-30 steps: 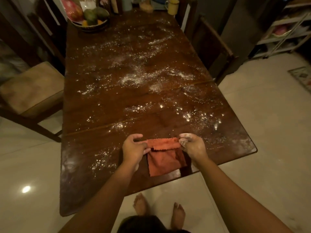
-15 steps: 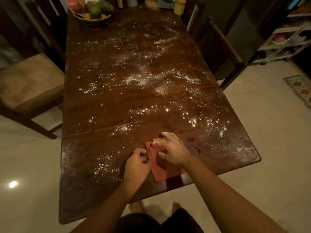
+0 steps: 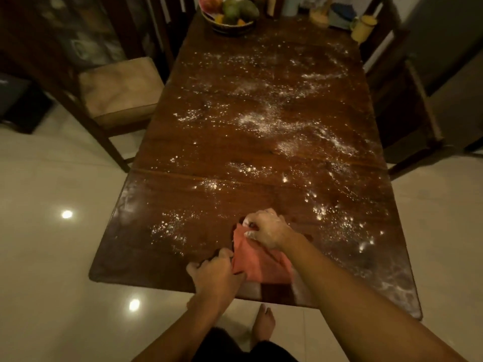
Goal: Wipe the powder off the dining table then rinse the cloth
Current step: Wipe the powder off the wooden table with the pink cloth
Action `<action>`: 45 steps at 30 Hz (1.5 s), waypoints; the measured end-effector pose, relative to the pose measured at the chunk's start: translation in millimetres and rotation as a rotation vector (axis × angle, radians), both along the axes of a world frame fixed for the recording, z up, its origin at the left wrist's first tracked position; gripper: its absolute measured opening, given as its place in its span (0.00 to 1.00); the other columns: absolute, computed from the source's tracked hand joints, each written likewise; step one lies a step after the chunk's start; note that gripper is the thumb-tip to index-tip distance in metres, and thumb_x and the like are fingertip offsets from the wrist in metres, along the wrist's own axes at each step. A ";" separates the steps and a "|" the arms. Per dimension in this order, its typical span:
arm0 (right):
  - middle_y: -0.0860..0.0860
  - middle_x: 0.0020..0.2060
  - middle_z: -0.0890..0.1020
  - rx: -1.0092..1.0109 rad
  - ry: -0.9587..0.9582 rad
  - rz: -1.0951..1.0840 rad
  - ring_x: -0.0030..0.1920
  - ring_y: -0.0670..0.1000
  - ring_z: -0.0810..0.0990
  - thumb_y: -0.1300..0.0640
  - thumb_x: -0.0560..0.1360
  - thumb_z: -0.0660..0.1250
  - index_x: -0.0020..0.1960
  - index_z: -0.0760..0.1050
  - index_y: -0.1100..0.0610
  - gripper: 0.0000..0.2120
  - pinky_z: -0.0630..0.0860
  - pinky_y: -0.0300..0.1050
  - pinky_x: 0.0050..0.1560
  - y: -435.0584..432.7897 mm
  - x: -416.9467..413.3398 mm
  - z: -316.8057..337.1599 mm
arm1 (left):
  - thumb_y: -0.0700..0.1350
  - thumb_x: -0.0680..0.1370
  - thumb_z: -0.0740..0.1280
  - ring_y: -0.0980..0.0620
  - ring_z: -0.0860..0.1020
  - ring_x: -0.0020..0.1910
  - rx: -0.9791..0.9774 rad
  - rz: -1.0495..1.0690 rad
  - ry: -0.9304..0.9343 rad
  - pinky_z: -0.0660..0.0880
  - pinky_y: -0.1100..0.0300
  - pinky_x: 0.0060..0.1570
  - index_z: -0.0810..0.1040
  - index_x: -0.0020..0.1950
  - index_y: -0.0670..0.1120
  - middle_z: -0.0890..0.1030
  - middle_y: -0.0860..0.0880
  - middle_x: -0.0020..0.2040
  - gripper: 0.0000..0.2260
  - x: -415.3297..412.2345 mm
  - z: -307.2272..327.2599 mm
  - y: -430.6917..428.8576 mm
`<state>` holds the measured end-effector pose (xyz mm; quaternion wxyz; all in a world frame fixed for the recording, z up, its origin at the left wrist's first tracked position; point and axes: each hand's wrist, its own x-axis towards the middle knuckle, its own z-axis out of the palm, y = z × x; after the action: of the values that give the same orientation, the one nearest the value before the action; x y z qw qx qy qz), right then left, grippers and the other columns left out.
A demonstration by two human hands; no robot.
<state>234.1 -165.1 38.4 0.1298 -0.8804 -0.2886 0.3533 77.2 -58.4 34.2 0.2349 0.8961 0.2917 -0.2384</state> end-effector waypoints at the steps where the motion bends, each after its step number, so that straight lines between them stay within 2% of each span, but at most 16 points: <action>1: 0.47 0.59 0.78 0.024 0.031 0.004 0.68 0.54 0.66 0.48 0.78 0.67 0.54 0.76 0.43 0.05 0.63 0.61 0.68 -4.4 2.8 -1.1 | 0.65 0.73 0.65 0.52 0.79 0.53 0.008 0.025 -0.009 0.58 0.48 0.54 0.71 0.56 0.59 0.82 0.58 0.45 0.16 1.6 0.3 -5.5; 3: 0.46 0.59 0.78 0.056 0.065 0.008 0.69 0.56 0.67 0.47 0.77 0.68 0.53 0.74 0.41 0.06 0.64 0.62 0.68 -12.7 8.0 -1.7 | 0.62 0.75 0.65 0.51 0.79 0.52 0.014 0.071 -0.029 0.57 0.49 0.53 0.74 0.50 0.57 0.81 0.57 0.42 0.11 3.9 -0.3 -13.0; 5: 0.47 0.63 0.77 0.032 0.021 -0.027 0.70 0.56 0.67 0.45 0.76 0.69 0.59 0.73 0.39 0.13 0.65 0.61 0.68 -20.5 11.6 -0.4 | 0.62 0.75 0.65 0.49 0.77 0.54 0.019 0.101 -0.004 0.58 0.46 0.55 0.75 0.49 0.56 0.80 0.56 0.45 0.11 5.0 -2.8 -15.8; 8: 0.53 0.69 0.72 -0.089 -0.083 -0.162 0.71 0.59 0.67 0.42 0.74 0.71 0.71 0.67 0.43 0.28 0.65 0.61 0.69 -33.4 13.8 0.6 | 0.62 0.73 0.67 0.46 0.71 0.62 0.057 0.114 -0.005 0.59 0.44 0.61 0.75 0.57 0.57 0.80 0.55 0.52 0.16 12.2 -1.6 -12.0; 11: 0.55 0.69 0.71 -0.153 -0.096 -0.250 0.69 0.60 0.69 0.41 0.72 0.73 0.73 0.66 0.47 0.33 0.69 0.61 0.67 -49.1 7.3 -5.3 | 0.60 0.73 0.69 0.42 0.64 0.69 0.015 0.184 -0.046 0.59 0.41 0.66 0.70 0.68 0.56 0.76 0.50 0.62 0.25 31.1 -1.2 -4.3; 16: 0.55 0.63 0.76 -0.078 -0.032 -0.373 0.65 0.60 0.73 0.50 0.74 0.74 0.67 0.73 0.51 0.23 0.74 0.55 0.65 -57.7 -3.9 -20.2 | 0.59 0.73 0.72 0.40 0.71 0.67 -0.149 0.195 -0.084 0.67 0.46 0.62 0.64 0.74 0.48 0.75 0.45 0.66 0.35 65.5 -23.7 1.9; 20: 0.52 0.58 0.83 0.091 0.043 -0.383 0.60 0.55 0.80 0.59 0.76 0.68 0.59 0.80 0.52 0.12 0.78 0.51 0.63 -57.6 -7.0 -28.4 | 0.54 0.76 0.70 0.43 0.74 0.61 -0.172 0.132 -0.119 0.64 0.53 0.56 0.70 0.68 0.48 0.78 0.47 0.61 0.23 74.1 -26.4 -9.1; 23: 0.49 0.54 0.83 0.293 0.135 -0.382 0.56 0.49 0.81 0.62 0.78 0.69 0.55 0.81 0.53 0.08 0.78 0.48 0.61 -64.1 -8.0 -25.2 | 0.48 0.79 0.67 0.45 0.78 0.56 -0.173 0.057 -0.194 0.68 0.52 0.61 0.78 0.60 0.48 0.82 0.47 0.54 0.10 73.2 -18.8 -12.8; 26: 0.46 0.54 0.80 0.467 0.088 -0.292 0.56 0.43 0.77 0.63 0.77 0.70 0.53 0.81 0.49 0.10 0.71 0.34 0.60 -80.9 -12.3 -19.7 | 0.43 0.76 0.70 0.51 0.80 0.51 -0.234 0.048 -0.345 0.73 0.47 0.60 0.81 0.55 0.50 0.83 0.52 0.49 0.08 64.7 -9.3 -7.0; 28: 0.42 0.53 0.78 0.547 0.062 -0.185 0.57 0.39 0.76 0.63 0.76 0.71 0.49 0.81 0.44 0.13 0.69 0.31 0.59 -97.2 -18.2 -19.6 | 0.38 0.74 0.71 0.55 0.80 0.50 -0.303 0.008 -0.461 0.75 0.49 0.58 0.82 0.49 0.51 0.83 0.55 0.47 0.09 52.3 -4.3 -2.7; 30: 0.38 0.52 0.79 0.558 -0.019 -0.032 0.56 0.38 0.77 0.61 0.74 0.73 0.46 0.82 0.43 0.12 0.70 0.38 0.61 -112.1 -25.6 -26.1 | 0.35 0.72 0.71 0.57 0.76 0.56 -0.327 -0.057 -0.491 0.72 0.53 0.62 0.82 0.44 0.54 0.81 0.57 0.50 0.12 34.2 -3.0 0.5; 33: 0.32 0.52 0.78 0.395 -0.108 0.136 0.57 0.33 0.73 0.56 0.74 0.72 0.47 0.82 0.41 0.09 0.59 0.46 0.62 -125.3 -38.5 -29.4 | 0.35 0.73 0.72 0.54 0.61 0.65 -0.242 -0.153 -0.369 0.58 0.66 0.61 0.76 0.41 0.67 0.72 0.57 0.60 0.23 4.6 -8.1 2.3; 36: 0.31 0.51 0.81 0.349 -0.101 0.191 0.56 0.33 0.74 0.58 0.73 0.68 0.48 0.83 0.41 0.12 0.57 0.47 0.67 -131.4 -49.5 -34.4 | 0.37 0.76 0.71 0.55 0.56 0.66 -0.184 -0.193 -0.312 0.61 0.59 0.67 0.80 0.42 0.63 0.69 0.60 0.63 0.18 -13.8 -17.1 2.5; 40: 0.29 0.46 0.81 0.526 -0.087 -0.074 0.48 0.30 0.77 0.61 0.72 0.67 0.47 0.84 0.44 0.14 0.62 0.51 0.70 -127.7 -52.8 -35.1 | 0.38 0.76 0.69 0.53 0.61 0.64 -0.090 -0.132 -0.394 0.62 0.55 0.67 0.80 0.45 0.62 0.76 0.65 0.56 0.16 -19.9 -20.1 2.1; 42: 0.34 0.52 0.82 0.474 -0.273 -0.090 0.59 0.35 0.77 0.54 0.74 0.66 0.52 0.82 0.42 0.11 0.57 0.54 0.73 -117.9 -47.9 -25.3 | 0.44 0.76 0.71 0.51 0.60 0.67 -0.087 -0.075 -0.429 0.59 0.57 0.65 0.80 0.53 0.59 0.76 0.65 0.55 0.10 -20.7 -15.9 0.9; 45: 0.45 0.72 0.72 0.190 -0.217 0.085 0.77 0.49 0.61 0.40 0.76 0.64 0.70 0.69 0.38 0.22 0.41 0.60 0.77 -107.5 -43.6 -21.0 | 0.57 0.73 0.74 0.52 0.57 0.68 -0.089 -0.069 -0.324 0.61 0.54 0.67 0.75 0.66 0.56 0.74 0.61 0.60 0.23 -18.5 -12.6 -2.6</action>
<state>190.6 -272.5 17.3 0.1654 -0.8842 -0.3699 0.2322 58.8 -61.0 21.6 0.3098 0.9210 0.2083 -0.1111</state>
